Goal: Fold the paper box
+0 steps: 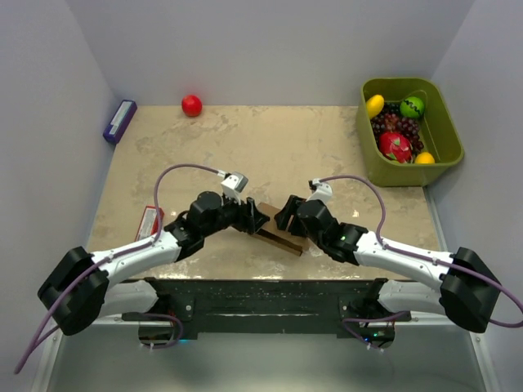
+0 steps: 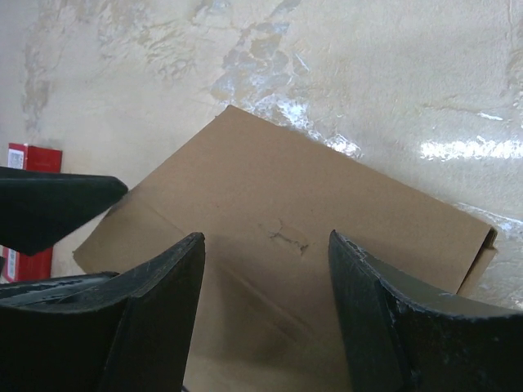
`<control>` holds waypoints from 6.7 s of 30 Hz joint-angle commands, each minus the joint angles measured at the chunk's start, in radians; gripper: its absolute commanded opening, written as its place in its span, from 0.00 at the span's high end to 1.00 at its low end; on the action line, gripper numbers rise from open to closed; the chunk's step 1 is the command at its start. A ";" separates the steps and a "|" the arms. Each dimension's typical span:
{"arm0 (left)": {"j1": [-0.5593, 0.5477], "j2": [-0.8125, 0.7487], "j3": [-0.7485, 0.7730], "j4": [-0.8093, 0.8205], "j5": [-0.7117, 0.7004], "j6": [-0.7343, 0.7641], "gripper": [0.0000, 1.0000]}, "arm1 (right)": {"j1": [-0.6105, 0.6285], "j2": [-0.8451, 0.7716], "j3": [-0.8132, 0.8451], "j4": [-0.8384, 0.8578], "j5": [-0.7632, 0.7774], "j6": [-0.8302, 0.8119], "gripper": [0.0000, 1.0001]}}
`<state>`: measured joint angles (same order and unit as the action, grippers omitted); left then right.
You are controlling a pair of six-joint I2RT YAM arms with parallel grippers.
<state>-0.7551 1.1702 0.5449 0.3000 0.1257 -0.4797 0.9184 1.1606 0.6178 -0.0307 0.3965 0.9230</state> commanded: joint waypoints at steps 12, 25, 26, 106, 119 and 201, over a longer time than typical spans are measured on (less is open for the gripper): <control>0.013 0.065 -0.120 0.163 0.063 -0.053 0.34 | 0.005 0.027 -0.053 0.020 -0.018 0.013 0.34; 0.013 0.063 -0.068 0.106 0.034 0.013 0.34 | 0.005 -0.124 -0.078 -0.095 -0.071 0.033 0.34; 0.014 0.071 -0.068 0.105 0.031 0.015 0.34 | 0.005 -0.128 -0.093 -0.095 -0.083 0.039 0.35; 0.359 0.131 -0.212 0.254 0.483 -0.223 0.07 | -0.193 -0.415 -0.592 0.054 -0.311 0.335 0.99; 0.278 0.287 -0.177 0.471 0.566 -0.359 0.44 | -0.193 -0.443 -0.583 0.041 -0.306 0.300 0.98; 0.565 0.089 -0.046 -0.243 0.925 -0.175 0.68 | 0.639 0.768 0.522 -0.571 0.957 -0.506 0.37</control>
<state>-0.1909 1.2785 0.4992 0.0559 0.9607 -0.6613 1.5631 2.0289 1.2289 -0.8742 1.3842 0.6823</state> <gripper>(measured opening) 0.554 0.681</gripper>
